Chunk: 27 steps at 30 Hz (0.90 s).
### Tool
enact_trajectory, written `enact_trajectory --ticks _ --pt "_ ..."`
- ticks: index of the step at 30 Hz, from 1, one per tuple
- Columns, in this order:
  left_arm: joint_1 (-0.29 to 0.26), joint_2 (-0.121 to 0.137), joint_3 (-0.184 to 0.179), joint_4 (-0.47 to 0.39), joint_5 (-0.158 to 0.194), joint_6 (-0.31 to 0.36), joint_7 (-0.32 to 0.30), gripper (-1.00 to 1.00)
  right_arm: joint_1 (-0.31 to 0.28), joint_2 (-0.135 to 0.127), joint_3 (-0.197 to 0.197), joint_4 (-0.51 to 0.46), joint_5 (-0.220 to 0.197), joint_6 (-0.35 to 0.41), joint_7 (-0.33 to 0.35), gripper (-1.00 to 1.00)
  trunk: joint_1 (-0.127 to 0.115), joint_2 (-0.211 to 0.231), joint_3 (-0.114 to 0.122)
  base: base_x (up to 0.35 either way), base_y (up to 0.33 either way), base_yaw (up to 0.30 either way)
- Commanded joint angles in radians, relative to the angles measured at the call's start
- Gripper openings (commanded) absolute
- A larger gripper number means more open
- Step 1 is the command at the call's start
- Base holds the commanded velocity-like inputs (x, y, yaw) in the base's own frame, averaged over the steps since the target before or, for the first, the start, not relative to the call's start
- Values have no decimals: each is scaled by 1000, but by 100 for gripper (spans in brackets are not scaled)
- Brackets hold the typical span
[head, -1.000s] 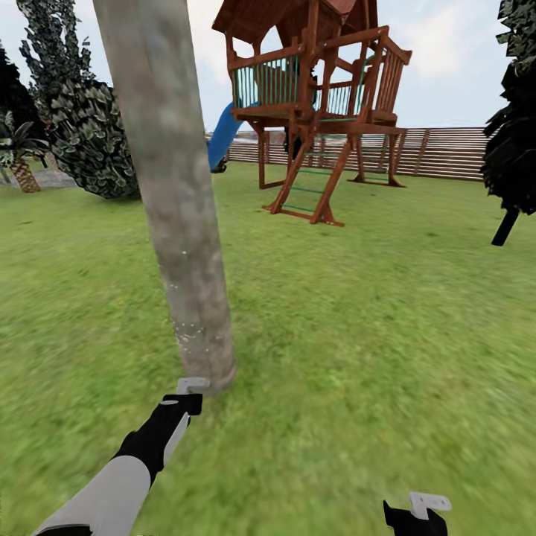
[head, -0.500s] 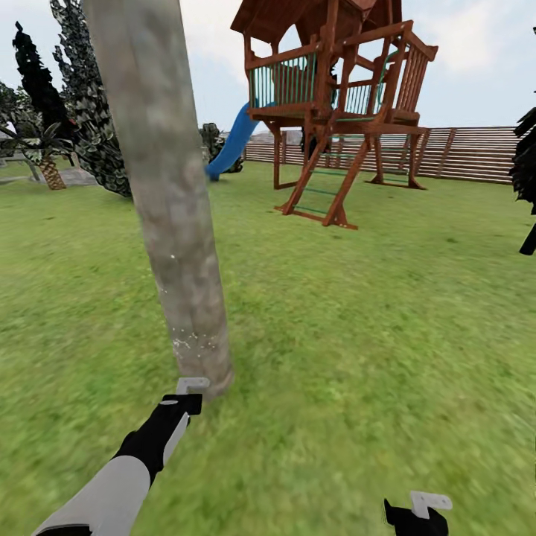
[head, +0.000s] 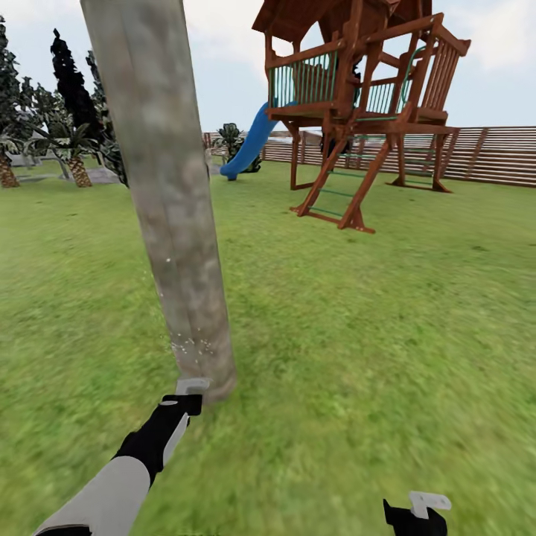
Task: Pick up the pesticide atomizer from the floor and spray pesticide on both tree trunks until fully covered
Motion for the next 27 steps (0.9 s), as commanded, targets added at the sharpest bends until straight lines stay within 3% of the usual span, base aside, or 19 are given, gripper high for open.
enact_trajectory --ticks 1,4,8,10,13,16,18,20,21,22,23,24,27 --pt "4 0 0 0 -1 -1 0 -100 0 0 0 0 0 0 0 100 0 0 0 11 -6 214" --pt "20 7 1 -2 -1 -100 0 -100 0 0 0 0 0 0 -2 100 0 0 0 3 -1 55" --pt "19 6 -3 -38 -2 -114 -15 -100 0 0 0 0 0 1 -3 100 0 0 0 0 0 4" --pt "18 27 -2 -69 -3 -111 -38 -100 0 0 0 0 0 1 -3 100 0 0 0 0 0 0" --pt "17 87 -1 -107 -2 -109 -88 -100 0 0 0 1 1 1 -3 100 0 0 0 0 0 0" --pt "13 73 -6 -113 -2 -106 -93 -100 0 0 0 1 0 1 -3 100 0 0 0 0 0 0" --pt "3 36 -10 -115 -3 -78 -95 -100 0 0 0 2 1 1 -3 100 0 0 0 0 0 0" --pt "1 42 -8 -158 -3 -56 -114 -100 0 0 0 2 1 1 -3 100 0 0 0 0 0 0" --pt "2 50 -5 -190 -4 -27 -137 -100 0 0 0 2 1 1 -3 100 0 0 0 0 0 0" --pt "3 77 -2 -243 -4 21 -175 -100 0 0 0 2 1 1 -3 100 0 0 0 0 0 0" --pt "5 143 1 -322 -4 76 -237 -100 0 0 0 2 1 1 -3 100 0 0 0 0 0 0" --pt "11 160 1 -354 -5 90 -252 -100 0 0 0 2 1 1 -3 100 0 0 0 0 0 0" --pt "15 164 -1 -399 -4 99 -263 -100 0 0 0 2 1 1 -3 100 0 0 0 -49 0 0"
